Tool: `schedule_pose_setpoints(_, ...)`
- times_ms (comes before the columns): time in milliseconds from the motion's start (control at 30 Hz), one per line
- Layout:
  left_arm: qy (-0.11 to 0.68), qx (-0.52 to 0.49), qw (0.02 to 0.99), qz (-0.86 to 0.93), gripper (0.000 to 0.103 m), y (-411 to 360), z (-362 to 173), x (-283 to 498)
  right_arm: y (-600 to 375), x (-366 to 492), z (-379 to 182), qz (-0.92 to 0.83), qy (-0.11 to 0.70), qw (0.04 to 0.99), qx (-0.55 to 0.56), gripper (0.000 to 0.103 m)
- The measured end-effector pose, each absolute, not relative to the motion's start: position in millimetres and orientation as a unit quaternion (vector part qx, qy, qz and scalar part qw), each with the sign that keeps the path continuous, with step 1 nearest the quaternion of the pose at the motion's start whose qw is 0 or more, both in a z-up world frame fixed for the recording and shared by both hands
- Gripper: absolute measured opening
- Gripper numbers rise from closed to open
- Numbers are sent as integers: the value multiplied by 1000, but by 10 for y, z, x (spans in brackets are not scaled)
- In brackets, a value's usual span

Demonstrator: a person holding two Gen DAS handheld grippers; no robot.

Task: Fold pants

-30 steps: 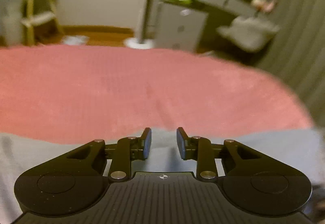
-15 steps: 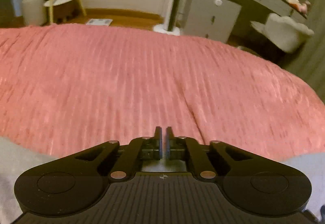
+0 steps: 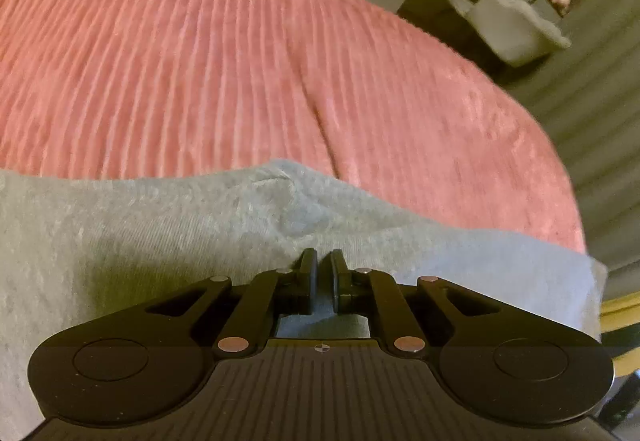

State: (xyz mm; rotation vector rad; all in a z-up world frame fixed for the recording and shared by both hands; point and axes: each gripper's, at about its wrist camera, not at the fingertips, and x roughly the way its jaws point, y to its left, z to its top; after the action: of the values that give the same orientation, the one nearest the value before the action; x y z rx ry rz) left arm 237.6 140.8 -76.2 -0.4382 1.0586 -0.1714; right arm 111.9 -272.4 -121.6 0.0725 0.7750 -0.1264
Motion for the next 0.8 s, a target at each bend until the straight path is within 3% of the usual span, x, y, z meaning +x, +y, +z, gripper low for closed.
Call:
schedule_pose_setpoints(100,509,-236,825,-64,3,1456,-815,2541,-2714,1130,-1218,-63,378,923,32,103)
schedule_pose_setpoints(333,445,-232,865,-11,3,1451,-630,2734,-2717,1129,-1230,-62,375,924,33,103)
schedule_pose_setpoints(400,426,-231,874,-48,8,1411,-520,2638,-2712,1125,-1230,-62,374,925,34,103)
schedule_pose_setpoints(467,443,-239,861,-74,28,1421,-481,2550,-2709,1130,-1234,-63,373,925,33,103)
schedule_pose_setpoints(533,473,-227,849,-68,32,1396,-530,2550,-2706,1138,-1239,-62,371,926,32,103)
schedule_pose_setpoints(600,486,-199,849,-56,27,1363,-608,2569,-2705,1140,-1238,-63,370,926,31,103)
schedule_pose_setpoints(633,489,-194,849,-46,20,1371,-638,2586,-2705,1140,-1237,-62,370,926,30,103)
schedule_pose_setpoints(733,493,-211,843,-36,15,1405,-667,2705,-2718,1133,-1230,-61,370,927,32,103)
schedule_pose_setpoints(767,491,-198,848,-30,3,1380,-673,2748,-2720,1131,-1231,-60,369,927,33,103)
schedule_pose_setpoints(800,487,-166,857,-13,2,1327,-685,2803,-2721,1135,-1232,-61,369,927,32,103)
